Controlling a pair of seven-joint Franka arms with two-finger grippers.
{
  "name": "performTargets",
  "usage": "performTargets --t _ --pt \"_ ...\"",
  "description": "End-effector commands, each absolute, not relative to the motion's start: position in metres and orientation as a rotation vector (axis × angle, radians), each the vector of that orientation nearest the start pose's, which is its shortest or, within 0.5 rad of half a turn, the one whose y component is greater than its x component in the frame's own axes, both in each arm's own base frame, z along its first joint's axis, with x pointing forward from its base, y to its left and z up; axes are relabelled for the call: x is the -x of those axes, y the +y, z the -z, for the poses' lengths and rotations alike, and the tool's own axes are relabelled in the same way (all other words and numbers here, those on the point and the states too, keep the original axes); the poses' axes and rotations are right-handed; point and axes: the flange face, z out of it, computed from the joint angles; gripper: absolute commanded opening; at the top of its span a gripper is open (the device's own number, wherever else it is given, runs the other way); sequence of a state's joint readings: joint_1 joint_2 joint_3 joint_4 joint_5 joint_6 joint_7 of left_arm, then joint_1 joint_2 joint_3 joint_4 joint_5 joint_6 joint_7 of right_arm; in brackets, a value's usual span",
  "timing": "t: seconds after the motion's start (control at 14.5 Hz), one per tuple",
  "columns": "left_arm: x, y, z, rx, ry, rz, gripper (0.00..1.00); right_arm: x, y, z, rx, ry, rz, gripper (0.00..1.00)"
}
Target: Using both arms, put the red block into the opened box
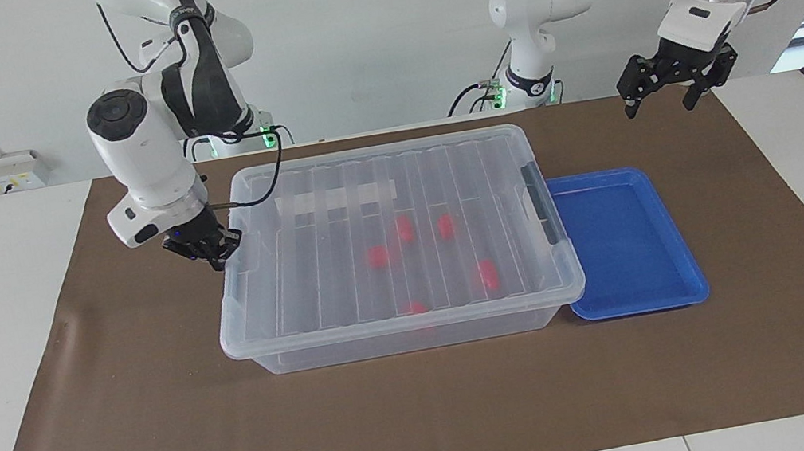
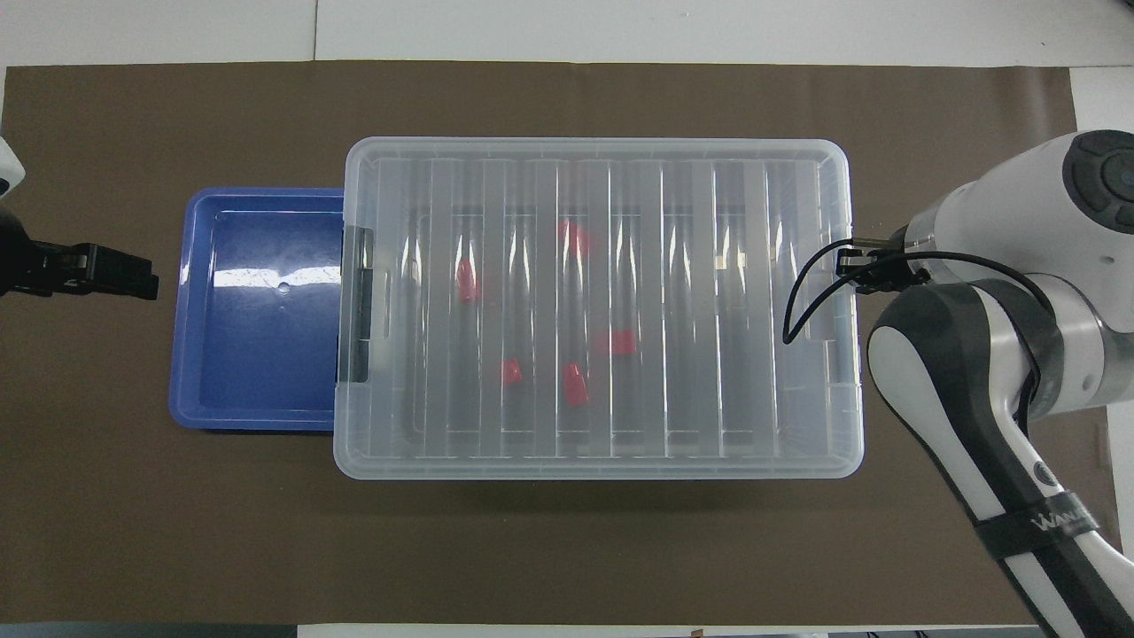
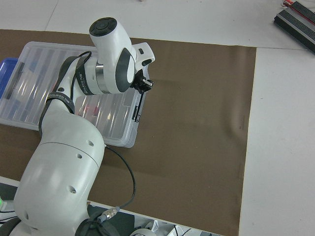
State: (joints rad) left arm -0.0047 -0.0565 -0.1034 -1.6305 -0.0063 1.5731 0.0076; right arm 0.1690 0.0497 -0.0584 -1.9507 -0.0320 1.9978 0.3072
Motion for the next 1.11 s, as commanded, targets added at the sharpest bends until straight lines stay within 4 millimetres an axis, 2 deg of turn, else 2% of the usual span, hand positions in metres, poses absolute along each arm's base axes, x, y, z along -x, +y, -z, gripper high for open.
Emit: performTargets --t 0.0,0.28,0.48,0.62,0.69,0.76,0.83,1.04 --pt "-0.545 -0.058 -0.629 3.155 0.197 -0.033 1.0 -0.559 0.06 -0.453 3.156 0.312 0.005 0.0" --pt "-0.546 -0.057 -0.628 3.157 0.195 -0.031 1.0 -0.562 0.057 -0.459 3.163 0.292 -0.018 0.0" --pt "-0.546 -0.057 -0.626 3.158 0.192 -0.033 1.0 -0.566 0.042 -0.485 3.167 0.286 -0.078 0.0" --pt "-0.546 -0.057 -0.626 3.158 0.192 -0.038 1.0 -0.565 0.028 -0.5 3.176 0.155 -0.084 0.0" --pt "-0.546 -0.056 -0.626 3.158 0.19 -0.038 1.0 -0.564 0.015 -0.506 3.174 0.122 -0.089 0.42" --pt "-0.546 -0.055 -0.626 3.159 0.188 -0.038 1.0 -0.563 0.0 -0.52 3.164 0.106 -0.074 0.99" --pt "-0.546 -0.056 -0.626 3.158 0.19 -0.038 1.0 -0.563 -0.008 -0.536 3.161 0.081 -0.058 1.0" --pt "-0.545 -0.055 -0.627 3.158 0.187 -0.035 1.0 -0.561 -0.013 -0.588 3.161 0.083 -0.085 1.0"
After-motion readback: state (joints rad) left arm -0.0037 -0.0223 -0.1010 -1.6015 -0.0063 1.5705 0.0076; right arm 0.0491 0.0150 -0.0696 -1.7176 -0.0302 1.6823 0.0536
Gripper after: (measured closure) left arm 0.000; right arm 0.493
